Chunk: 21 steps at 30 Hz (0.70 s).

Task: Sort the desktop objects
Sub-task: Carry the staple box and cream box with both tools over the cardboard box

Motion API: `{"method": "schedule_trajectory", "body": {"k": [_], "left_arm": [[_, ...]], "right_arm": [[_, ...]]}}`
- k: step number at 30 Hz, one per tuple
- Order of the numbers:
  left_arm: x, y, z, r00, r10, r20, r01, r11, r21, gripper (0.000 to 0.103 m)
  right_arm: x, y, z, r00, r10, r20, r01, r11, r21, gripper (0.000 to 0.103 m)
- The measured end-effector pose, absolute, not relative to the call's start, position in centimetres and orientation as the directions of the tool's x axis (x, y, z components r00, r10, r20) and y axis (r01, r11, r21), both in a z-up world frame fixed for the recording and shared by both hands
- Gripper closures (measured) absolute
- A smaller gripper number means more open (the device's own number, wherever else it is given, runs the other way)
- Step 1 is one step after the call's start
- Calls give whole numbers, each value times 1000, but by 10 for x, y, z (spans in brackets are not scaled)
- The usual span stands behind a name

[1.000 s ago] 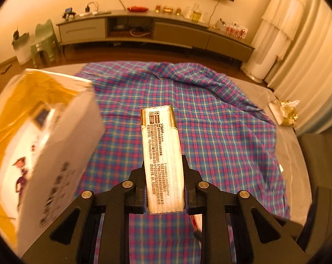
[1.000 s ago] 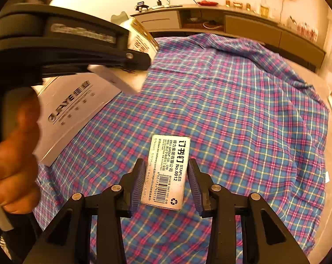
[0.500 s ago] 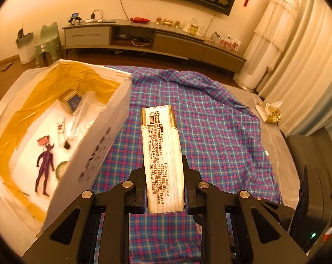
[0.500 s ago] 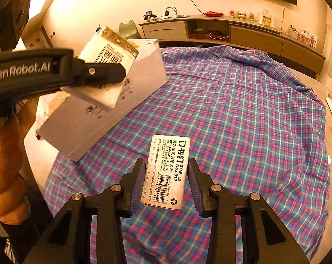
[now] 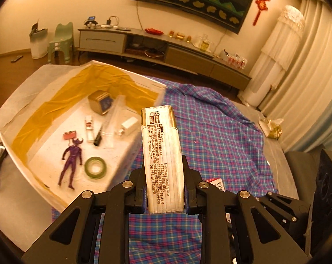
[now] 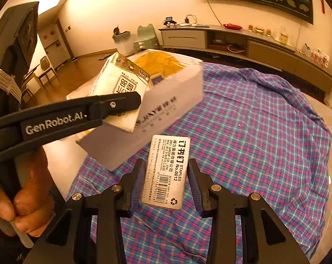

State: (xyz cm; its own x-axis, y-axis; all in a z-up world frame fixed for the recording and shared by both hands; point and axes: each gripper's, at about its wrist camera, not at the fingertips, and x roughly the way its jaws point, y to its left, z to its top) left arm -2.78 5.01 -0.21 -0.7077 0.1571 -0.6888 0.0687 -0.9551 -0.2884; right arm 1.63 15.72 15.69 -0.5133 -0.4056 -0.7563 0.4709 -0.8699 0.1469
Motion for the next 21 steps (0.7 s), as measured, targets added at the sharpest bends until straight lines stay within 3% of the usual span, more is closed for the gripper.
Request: {"method": "schedule_trajectory", "body": {"k": [21], "left_arm": [[-54,-67,25,-745,78,-663,180,-932,-313,79]], "right_arm": [[-26,81,208,-509,-431,-745,562,-822,92,62]]}}
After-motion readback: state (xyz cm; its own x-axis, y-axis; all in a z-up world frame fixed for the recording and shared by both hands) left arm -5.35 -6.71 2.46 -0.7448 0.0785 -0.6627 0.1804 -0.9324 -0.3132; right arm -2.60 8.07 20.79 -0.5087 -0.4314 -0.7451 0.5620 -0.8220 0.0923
